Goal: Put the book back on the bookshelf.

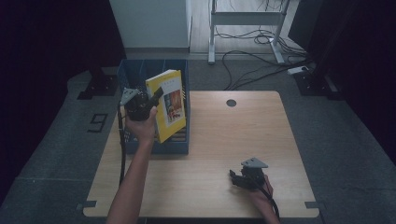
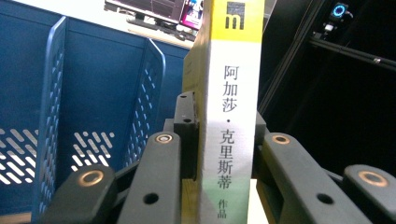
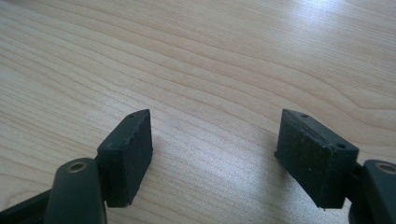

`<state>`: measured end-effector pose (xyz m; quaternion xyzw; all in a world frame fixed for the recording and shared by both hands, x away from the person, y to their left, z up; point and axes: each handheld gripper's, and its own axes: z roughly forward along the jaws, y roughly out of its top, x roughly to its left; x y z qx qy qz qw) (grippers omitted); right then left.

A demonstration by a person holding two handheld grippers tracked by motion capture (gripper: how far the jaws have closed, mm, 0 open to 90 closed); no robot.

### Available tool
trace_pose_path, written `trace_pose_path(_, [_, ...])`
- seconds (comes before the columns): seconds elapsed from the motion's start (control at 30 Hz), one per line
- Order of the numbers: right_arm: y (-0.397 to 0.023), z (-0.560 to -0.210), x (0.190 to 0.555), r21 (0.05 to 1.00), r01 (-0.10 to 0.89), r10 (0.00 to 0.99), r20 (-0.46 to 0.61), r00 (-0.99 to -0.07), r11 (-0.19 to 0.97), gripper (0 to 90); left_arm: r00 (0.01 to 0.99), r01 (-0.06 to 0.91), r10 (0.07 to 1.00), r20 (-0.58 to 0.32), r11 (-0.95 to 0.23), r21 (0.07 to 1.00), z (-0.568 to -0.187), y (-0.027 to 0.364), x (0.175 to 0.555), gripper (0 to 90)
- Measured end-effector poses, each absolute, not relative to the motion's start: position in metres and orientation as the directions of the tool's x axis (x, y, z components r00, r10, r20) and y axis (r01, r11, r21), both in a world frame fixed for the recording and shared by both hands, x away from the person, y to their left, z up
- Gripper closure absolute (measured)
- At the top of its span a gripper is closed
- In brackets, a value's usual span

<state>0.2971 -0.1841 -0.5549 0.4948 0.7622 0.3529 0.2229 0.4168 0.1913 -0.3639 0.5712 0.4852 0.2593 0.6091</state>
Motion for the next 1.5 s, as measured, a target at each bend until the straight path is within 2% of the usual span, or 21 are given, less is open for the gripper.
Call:
trace_pose_path(0.77, [-0.184,-0.555,0.297,0.758,0.597,0.911,0.009,-0.411,0.262,26.3,0.371,0.253,0.877,-0.307,0.223,0.942,-0.373,0.188,0.437,75.0])
trace_pose_path(1.5, [-0.184,-0.555,0.296,0.757,0.6,0.914,0.012,-0.406,0.257,26.4,0.364,0.261,0.889,-0.278,0.189,0.947,-0.379,0.176,0.458,75.1])
